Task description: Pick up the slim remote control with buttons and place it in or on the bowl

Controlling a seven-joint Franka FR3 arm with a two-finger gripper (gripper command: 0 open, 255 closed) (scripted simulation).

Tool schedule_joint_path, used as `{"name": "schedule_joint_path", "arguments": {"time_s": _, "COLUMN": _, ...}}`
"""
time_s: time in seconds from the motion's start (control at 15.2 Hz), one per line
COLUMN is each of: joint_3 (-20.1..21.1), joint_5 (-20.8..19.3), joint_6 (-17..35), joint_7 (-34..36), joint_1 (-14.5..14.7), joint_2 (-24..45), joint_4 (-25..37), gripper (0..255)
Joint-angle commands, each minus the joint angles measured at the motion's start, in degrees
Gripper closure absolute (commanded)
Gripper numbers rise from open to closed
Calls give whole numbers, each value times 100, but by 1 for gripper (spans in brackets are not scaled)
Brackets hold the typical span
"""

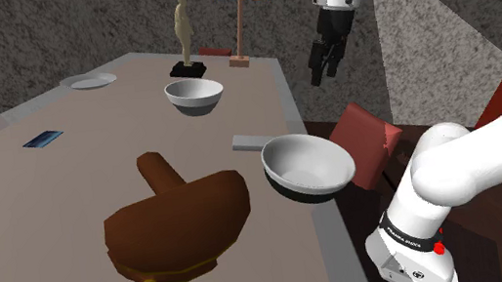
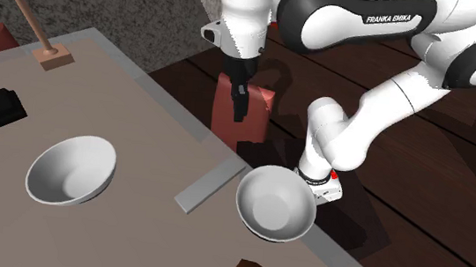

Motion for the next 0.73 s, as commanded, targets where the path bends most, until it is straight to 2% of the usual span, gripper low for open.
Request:
{"name": "schedule_joint_path", "arguments": {"time_s": 0.0, "joint_3": 0, "joint_5": 0, "joint_6": 0, "joint_7": 0, "joint_1": 0, "joint_2": 0, "joint_4": 0, "gripper": 0}}
{"name": "schedule_joint_path", "arguments": {"time_s": 0.66, "joint_3": 223, "joint_5": 313, "joint_6": 1655, "joint_7": -986, "joint_1": 815, "joint_2": 1114, "joint_4": -591, "gripper": 0}}
